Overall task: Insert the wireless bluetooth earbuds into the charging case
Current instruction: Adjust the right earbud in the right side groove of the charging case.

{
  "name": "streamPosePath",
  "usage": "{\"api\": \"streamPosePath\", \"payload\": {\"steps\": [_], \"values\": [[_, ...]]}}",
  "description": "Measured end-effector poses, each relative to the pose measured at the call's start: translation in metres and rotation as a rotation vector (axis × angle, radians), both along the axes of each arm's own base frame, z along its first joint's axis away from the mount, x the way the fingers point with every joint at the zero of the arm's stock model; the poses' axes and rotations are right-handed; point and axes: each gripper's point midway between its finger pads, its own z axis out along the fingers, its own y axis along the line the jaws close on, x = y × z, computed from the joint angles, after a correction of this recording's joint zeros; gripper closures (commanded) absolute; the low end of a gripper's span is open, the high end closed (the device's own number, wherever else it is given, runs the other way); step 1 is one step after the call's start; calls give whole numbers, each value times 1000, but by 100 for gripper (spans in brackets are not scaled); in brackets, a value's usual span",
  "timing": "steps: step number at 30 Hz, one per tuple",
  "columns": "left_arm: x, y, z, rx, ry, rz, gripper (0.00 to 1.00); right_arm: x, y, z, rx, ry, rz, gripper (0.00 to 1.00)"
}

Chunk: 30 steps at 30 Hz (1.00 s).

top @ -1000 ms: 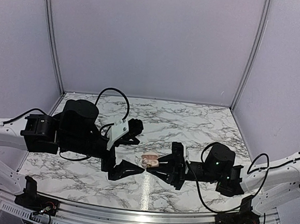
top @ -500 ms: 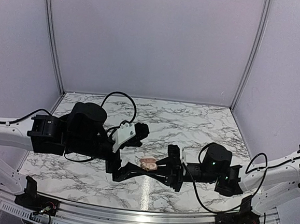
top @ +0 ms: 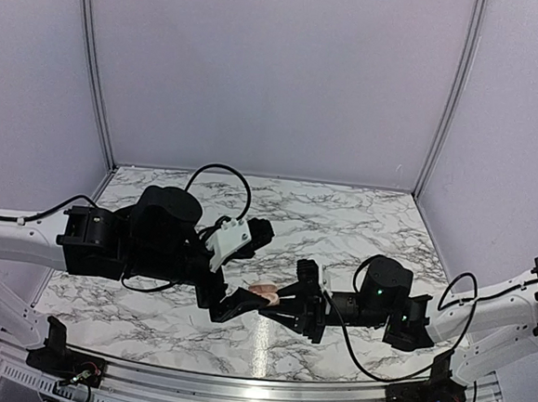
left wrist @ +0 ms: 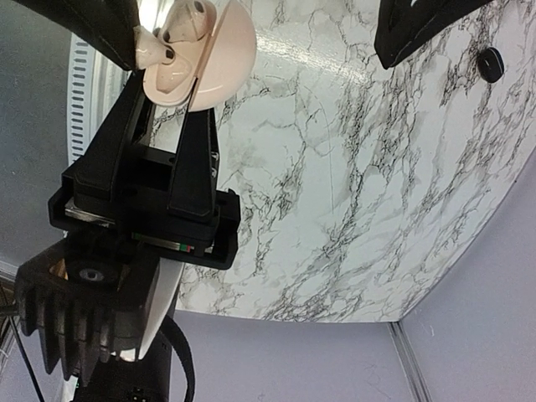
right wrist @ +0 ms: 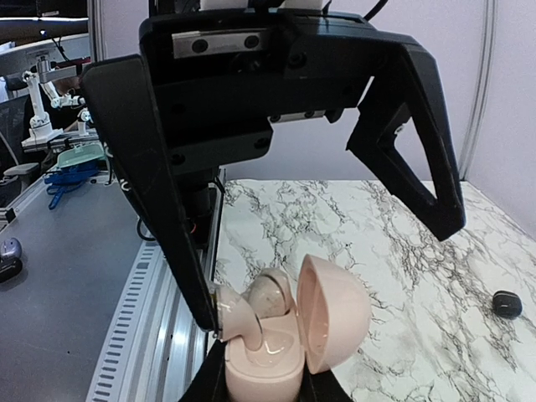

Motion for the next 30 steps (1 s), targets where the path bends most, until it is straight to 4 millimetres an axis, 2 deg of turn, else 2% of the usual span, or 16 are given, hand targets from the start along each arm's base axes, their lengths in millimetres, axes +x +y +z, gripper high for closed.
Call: {"api": "streamPosePath", "payload": {"steps": [30], "values": [[14,-4,-3,-18,63,123,1,10,-1,-1,-8,-4,-60,100]]}}
